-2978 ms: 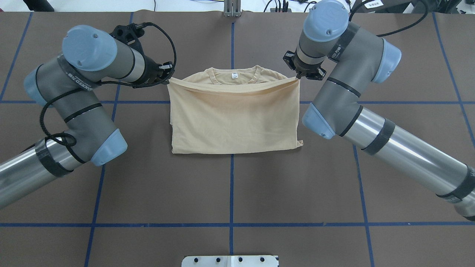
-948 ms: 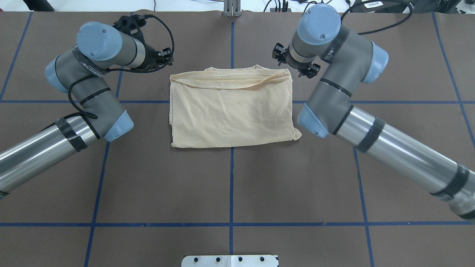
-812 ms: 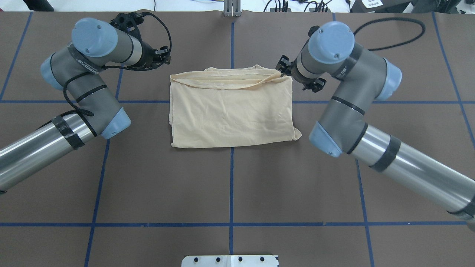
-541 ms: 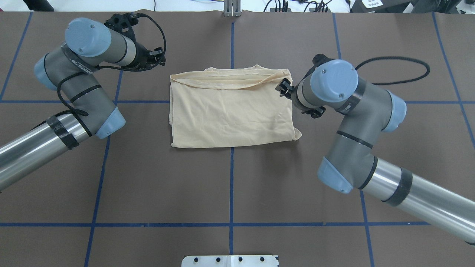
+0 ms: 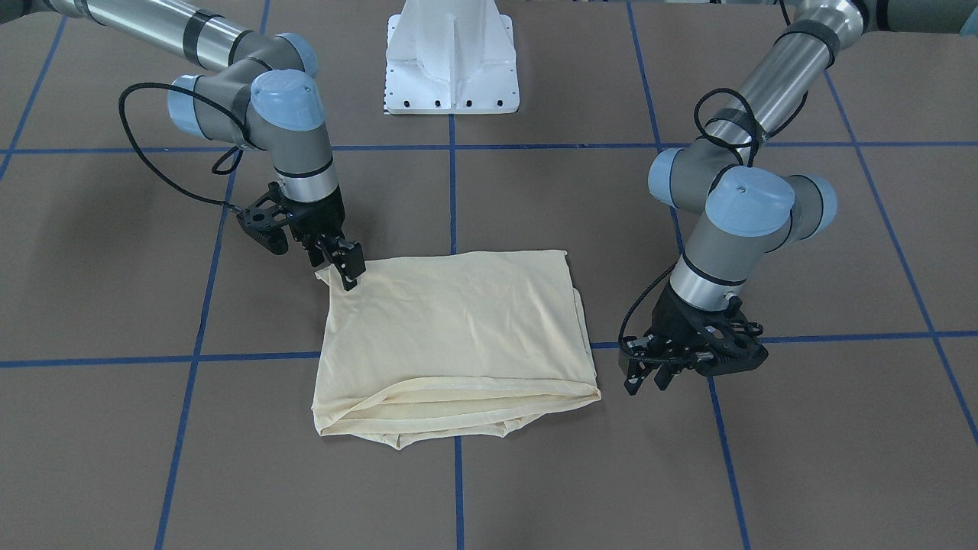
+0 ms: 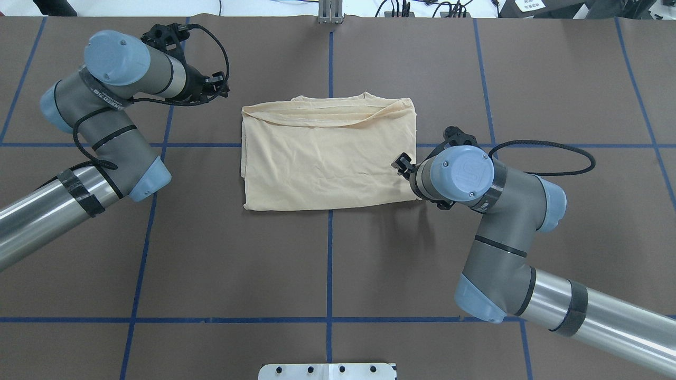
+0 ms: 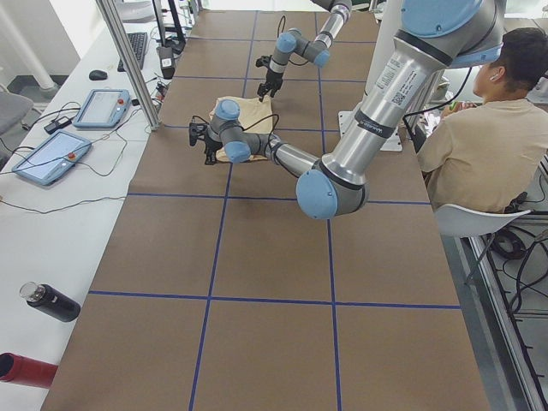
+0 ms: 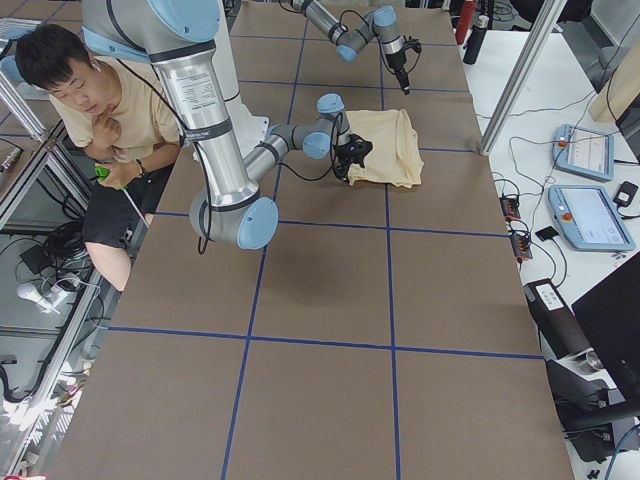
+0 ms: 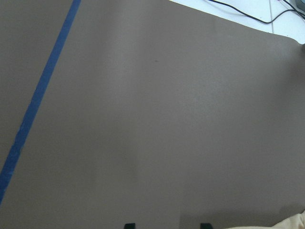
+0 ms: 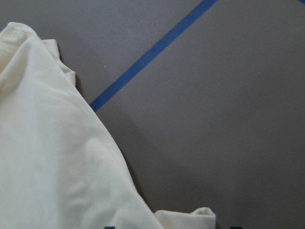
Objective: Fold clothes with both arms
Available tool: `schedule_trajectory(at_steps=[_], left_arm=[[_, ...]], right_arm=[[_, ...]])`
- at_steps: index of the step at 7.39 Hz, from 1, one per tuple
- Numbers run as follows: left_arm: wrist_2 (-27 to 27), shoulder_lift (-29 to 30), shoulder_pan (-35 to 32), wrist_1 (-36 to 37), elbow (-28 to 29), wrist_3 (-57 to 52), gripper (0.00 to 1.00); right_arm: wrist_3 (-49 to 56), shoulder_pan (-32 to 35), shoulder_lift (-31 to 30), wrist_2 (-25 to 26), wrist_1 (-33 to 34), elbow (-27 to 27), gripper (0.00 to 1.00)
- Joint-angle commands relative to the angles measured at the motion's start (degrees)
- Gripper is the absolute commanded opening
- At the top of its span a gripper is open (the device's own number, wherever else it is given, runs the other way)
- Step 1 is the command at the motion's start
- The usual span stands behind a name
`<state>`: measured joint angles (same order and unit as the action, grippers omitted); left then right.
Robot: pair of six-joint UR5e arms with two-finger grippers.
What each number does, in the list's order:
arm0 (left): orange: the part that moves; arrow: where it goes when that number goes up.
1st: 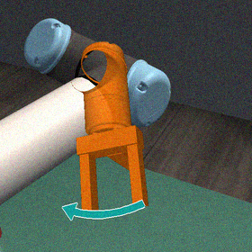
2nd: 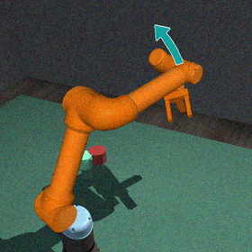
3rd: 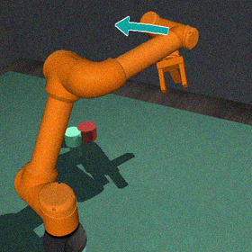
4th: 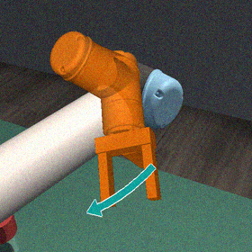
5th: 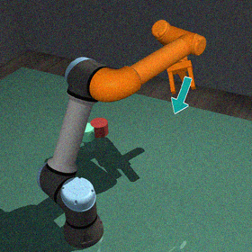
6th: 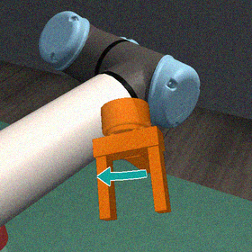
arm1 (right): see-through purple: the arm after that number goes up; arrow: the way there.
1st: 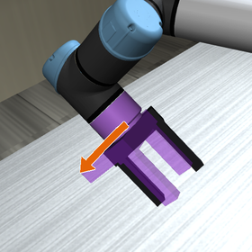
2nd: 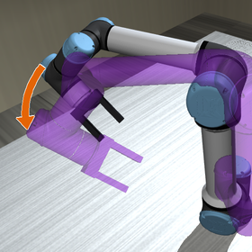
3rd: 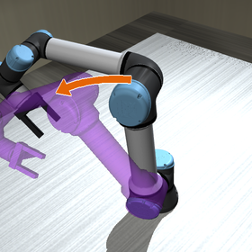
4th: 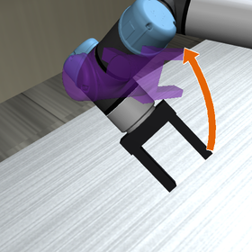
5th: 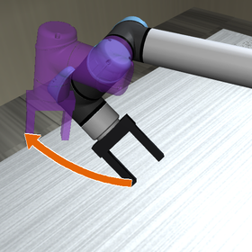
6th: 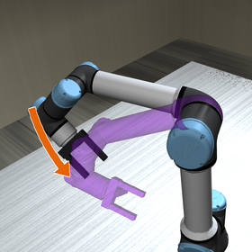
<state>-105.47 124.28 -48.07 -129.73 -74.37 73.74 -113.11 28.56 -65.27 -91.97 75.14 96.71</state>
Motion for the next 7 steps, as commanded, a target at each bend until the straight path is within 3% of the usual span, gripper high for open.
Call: schedule_trajectory(at_steps=[1,2,3,4,7], left_arm=[[0.0,0.0,0.2,0.0,-0.1,0.0,0.57],[0.0,0.0,0.2,0.0,-0.1,0.1,0.57],[0.0,-0.1,0.2,-0.1,-0.1,0.0,0.57],[0.1,-0.2,0.2,-0.1,0.0,0.1,0.58],[0.1,-0.4,0.2,-0.1,0.0,0.0,0.58]], right_arm=[[-0.4,-0.2,-1.3,0.1,0.1,1.6,0.83],[-0.5,-0.3,-2.0,0.1,0.1,2.2,0.79],[-0.7,-0.3,-2.0,0.2,0.1,2.0,0.49],[-1.1,-0.3,-2.1,0.2,0.1,2.0,0.00],[-1.2,0.0,-2.0,-0.1,0.2,4.0,0.00]])
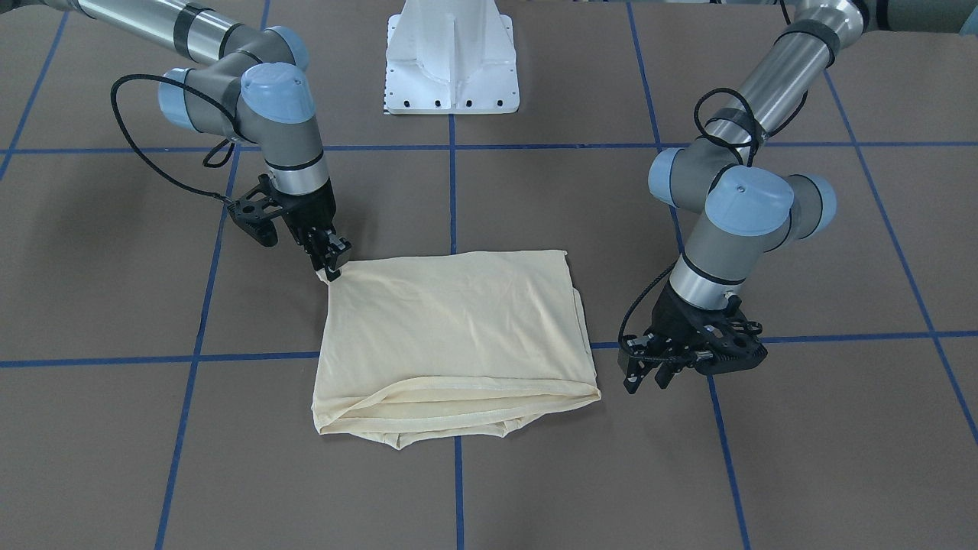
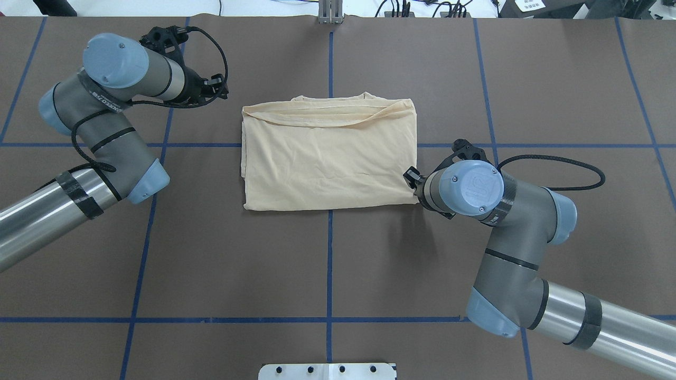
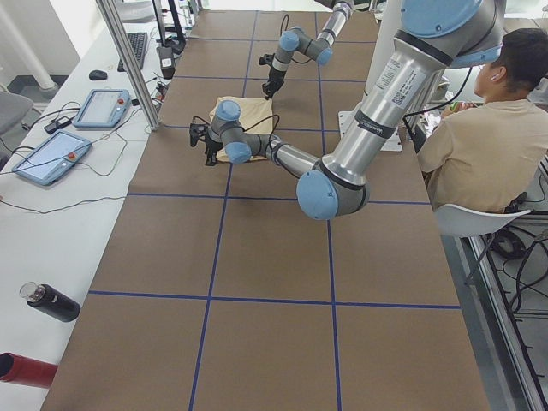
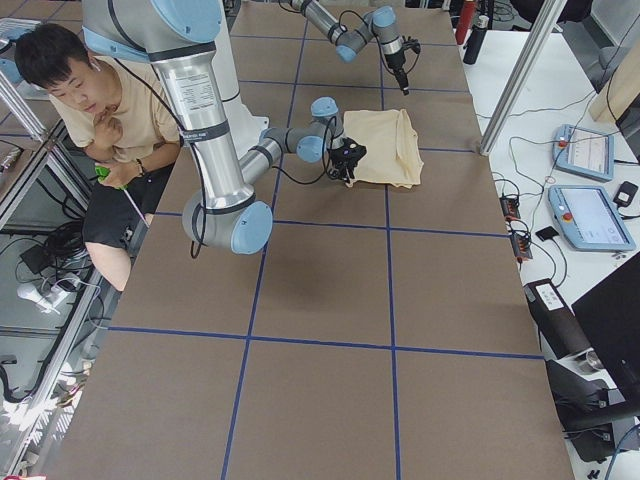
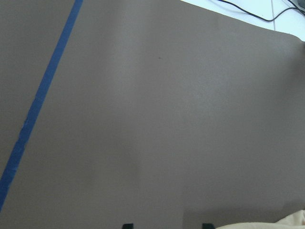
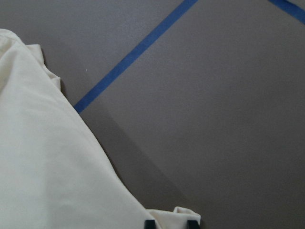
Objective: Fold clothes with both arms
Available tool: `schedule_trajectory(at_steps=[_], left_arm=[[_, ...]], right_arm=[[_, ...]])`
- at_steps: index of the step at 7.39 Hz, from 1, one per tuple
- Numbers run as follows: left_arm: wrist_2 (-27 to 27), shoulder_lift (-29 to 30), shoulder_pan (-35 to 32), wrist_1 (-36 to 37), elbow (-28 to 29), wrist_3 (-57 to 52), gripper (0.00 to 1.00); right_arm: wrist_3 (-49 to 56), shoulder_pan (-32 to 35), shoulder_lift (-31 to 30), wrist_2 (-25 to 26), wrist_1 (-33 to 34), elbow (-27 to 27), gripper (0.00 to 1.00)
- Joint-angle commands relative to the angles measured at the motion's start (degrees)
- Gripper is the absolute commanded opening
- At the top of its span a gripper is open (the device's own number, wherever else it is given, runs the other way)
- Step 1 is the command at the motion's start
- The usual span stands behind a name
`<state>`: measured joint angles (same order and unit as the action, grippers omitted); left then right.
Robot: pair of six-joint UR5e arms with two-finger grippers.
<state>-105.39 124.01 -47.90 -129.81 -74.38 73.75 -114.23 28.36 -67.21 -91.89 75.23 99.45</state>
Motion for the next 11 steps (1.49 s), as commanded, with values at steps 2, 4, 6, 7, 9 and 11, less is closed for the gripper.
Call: schedule_trajectory(at_steps=[2,4,6,7,9,11], left_arm=[[0.0,-0.2,0.0,0.0,0.2,0.1,0.58],[0.0,-0.3,0.0,0.0,0.1,0.1,0.58],[0.0,-0.2,0.0,0.0,-0.1,0.1,0.58],[0.0,-0.2,0.0,0.0,-0.1,0.1,0.59],[0.0,-0.2,0.0,-0.4,-0.2,0.2,0.61],[-0.1,-0.9,-0.1,-1.1,-1.3,0.3,0.61]], right_arm=[[-0.5,0.4,0.0,-0.3,0.1,1.3,0.00],[-1.4,0.6,-1.9,-0.4,0.2,3.7,0.00],[-2.2,0.2,-10.6,-0.5,1.0,13.9,0.00],[-4.2,-2.0,-12.1,-1.1,1.1,16.0,0.00],[-6.2,-7.7,-12.3,-3.3,6.8,21.2,0.00],[-8.1,-18.5,-13.8,-6.1,11.8,28.7,0.00]])
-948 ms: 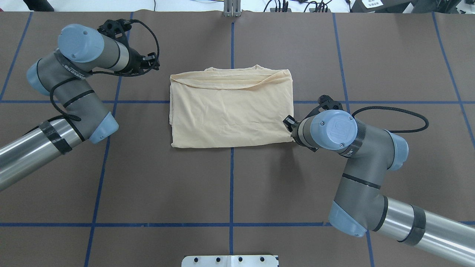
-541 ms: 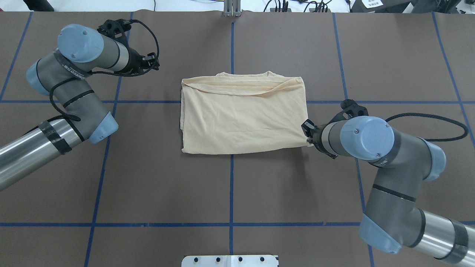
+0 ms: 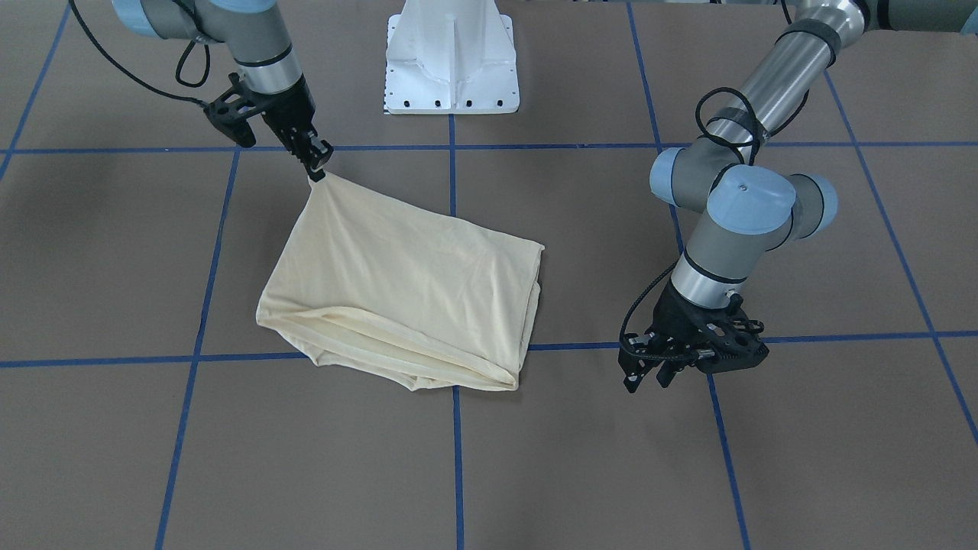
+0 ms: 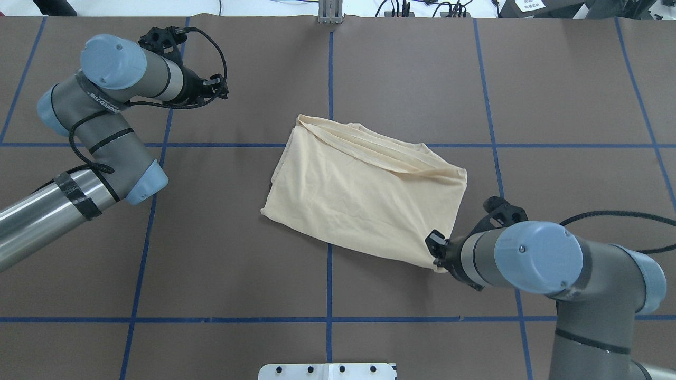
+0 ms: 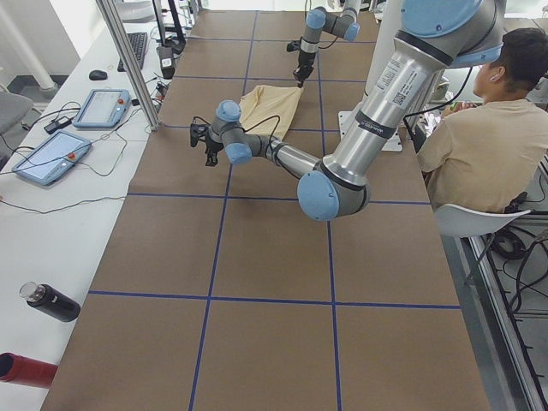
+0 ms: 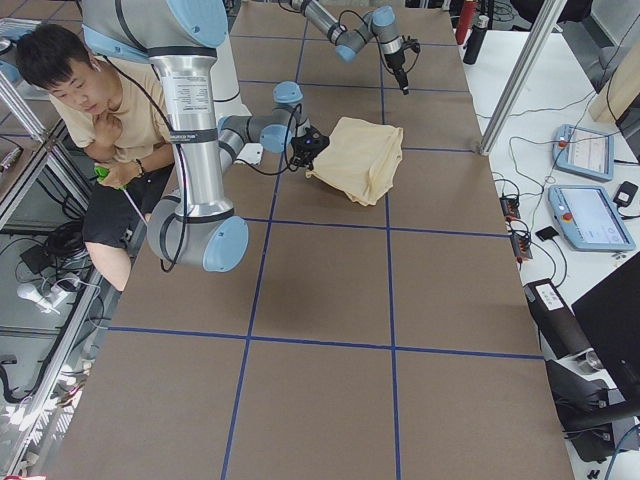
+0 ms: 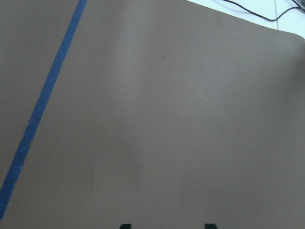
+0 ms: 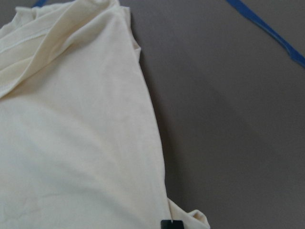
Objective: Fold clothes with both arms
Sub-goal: 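Drag the folded shirt toward the robot with the right gripper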
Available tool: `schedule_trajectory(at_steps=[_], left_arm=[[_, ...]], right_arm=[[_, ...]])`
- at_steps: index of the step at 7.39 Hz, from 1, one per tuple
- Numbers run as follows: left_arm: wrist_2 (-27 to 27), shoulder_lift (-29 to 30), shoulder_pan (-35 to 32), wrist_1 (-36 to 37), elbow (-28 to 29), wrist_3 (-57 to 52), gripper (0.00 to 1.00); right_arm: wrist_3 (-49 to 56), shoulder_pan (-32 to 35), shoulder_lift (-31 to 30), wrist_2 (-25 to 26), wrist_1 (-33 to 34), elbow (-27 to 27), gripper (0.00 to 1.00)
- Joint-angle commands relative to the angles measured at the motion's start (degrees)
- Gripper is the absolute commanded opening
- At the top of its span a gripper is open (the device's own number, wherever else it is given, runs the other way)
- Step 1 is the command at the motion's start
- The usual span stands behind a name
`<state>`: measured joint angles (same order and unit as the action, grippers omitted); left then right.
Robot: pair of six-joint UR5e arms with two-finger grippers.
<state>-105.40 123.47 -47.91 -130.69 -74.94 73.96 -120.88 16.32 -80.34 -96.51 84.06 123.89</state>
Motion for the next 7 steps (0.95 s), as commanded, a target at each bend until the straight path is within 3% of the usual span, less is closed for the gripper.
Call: schedule_trajectory(at_steps=[1,2,3,4,5,7], left_arm=[[-0.1,-0.3,0.1,-0.3,-1.5,0.1,0.61],[-0.2,-0.4,0.4,-0.2,-2.7,0.5,0.62],[-1.9,-2.9,0.5,-0.2,-6.2,0.7,0.66],[-5.7,-6.5,0.9,-0.1,-11.6,3.6,0.67],[-5.9,-8.0,4.8,0.3,-16.5,9.3,0.68],[-5.0,-8.9,11.4,0.4,-20.5,18.6,0.71]], right_arm=[[-4.7,-10.9,-0.7,-1.1,4.7,5.4,0.62],[-7.6,-12.8,-0.6,-0.5,6.4,5.7,1.00],[-7.6,-12.1,-0.8,-0.6,7.1,6.5,1.00],[-7.5,-7.4,-0.4,-1.0,7.1,8.8,1.00],[-6.9,-2.5,0.9,-1.1,7.1,8.2,1.00],[5.3,10.8,10.3,-1.1,7.1,-3.8,1.00]])
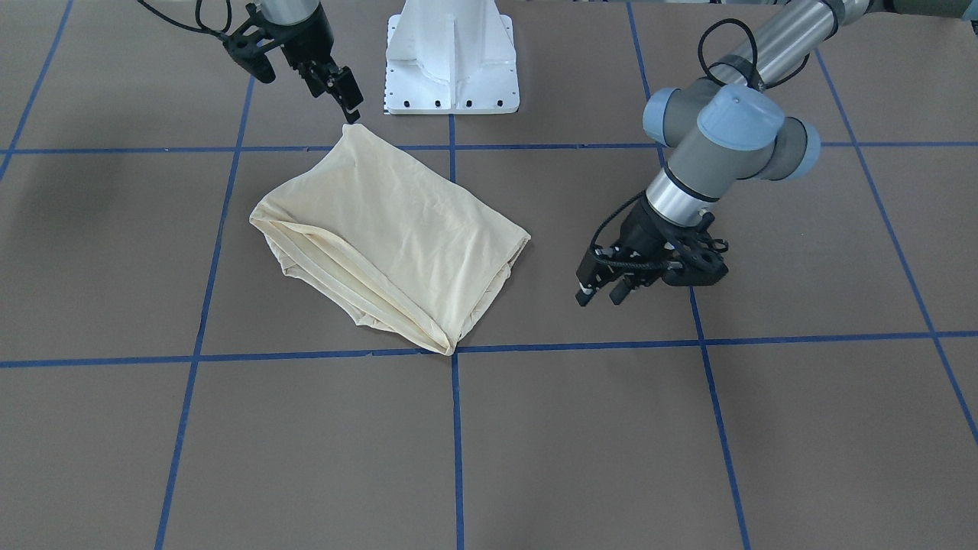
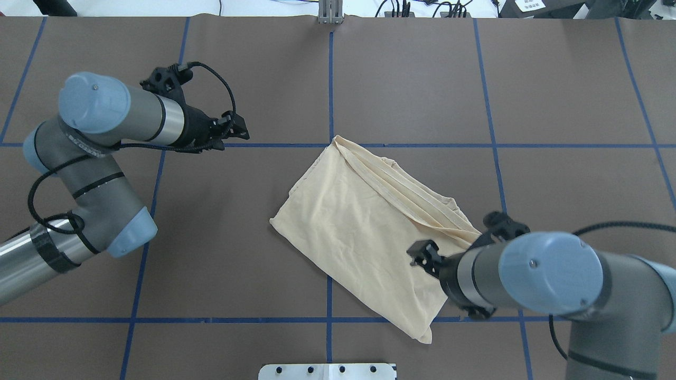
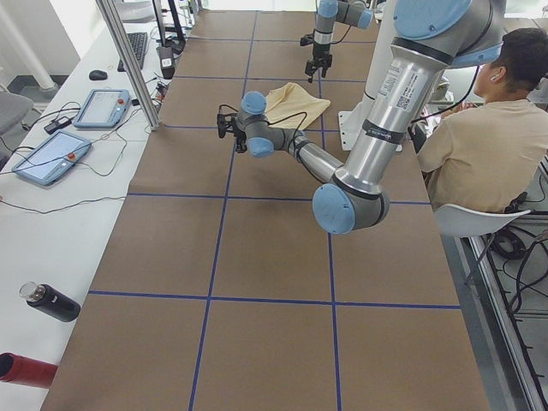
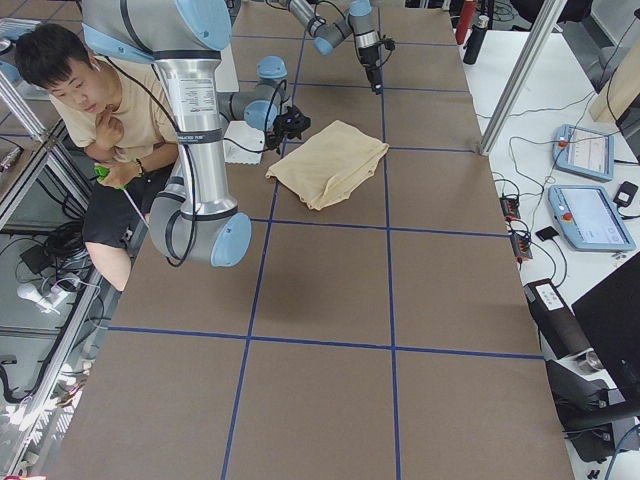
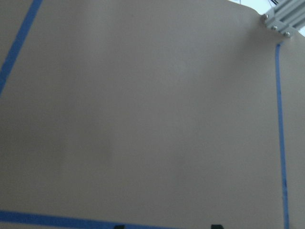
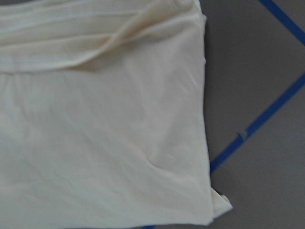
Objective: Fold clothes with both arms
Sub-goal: 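Release the shirt with the right gripper while the left grasps its opposite edge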
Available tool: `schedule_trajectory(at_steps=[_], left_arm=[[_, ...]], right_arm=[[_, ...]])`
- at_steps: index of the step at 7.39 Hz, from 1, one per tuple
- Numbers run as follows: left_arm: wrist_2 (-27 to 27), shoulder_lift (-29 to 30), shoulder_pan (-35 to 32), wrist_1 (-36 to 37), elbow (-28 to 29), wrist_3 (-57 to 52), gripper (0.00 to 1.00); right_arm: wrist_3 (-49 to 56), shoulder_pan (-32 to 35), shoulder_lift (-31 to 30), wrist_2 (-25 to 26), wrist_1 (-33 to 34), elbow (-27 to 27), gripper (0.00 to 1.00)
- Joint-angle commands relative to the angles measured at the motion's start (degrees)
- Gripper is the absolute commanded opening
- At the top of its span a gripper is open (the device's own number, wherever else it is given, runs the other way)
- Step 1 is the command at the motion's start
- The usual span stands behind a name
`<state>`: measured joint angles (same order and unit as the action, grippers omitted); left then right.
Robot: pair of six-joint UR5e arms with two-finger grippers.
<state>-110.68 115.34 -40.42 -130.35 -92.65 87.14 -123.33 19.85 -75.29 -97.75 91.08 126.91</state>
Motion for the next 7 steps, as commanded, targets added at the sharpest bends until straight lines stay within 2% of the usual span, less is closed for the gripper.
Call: schedule_trajectory(at_steps=[1,2,3,4,6,7], left_arm=[[4.1,-1.8,7.3,0.1,-3.8,9.6,0.71],[7.0,-4.5,10.4,0.0,-6.1,11.5,0.71],[7.2,-5.1,11.6,0.1,-6.7,13.5,0.71],[9.8,-4.6,14.9,0.1,-5.4,13.8,0.71],[10.7,-2.3,15.9,0.2,-3.5,13.6,0.68],[10.7,-2.0,15.9,0.1,-2.6,13.5,0.64]], right_arm=[[15.3,12.8,5.8,-0.2,-0.7,-9.5,1.00],[22.9,15.8,6.3,0.0,-0.6,-11.4,1.00],[23.8,17.9,7.7,-0.2,-0.6,-14.0,1.00],[25.3,18.6,8.0,-0.1,-0.6,-15.1,1.00],[25.4,18.7,8.0,-0.1,-0.6,-15.2,1.00],[25.6,18.6,7.7,0.0,-0.7,-15.4,1.00]])
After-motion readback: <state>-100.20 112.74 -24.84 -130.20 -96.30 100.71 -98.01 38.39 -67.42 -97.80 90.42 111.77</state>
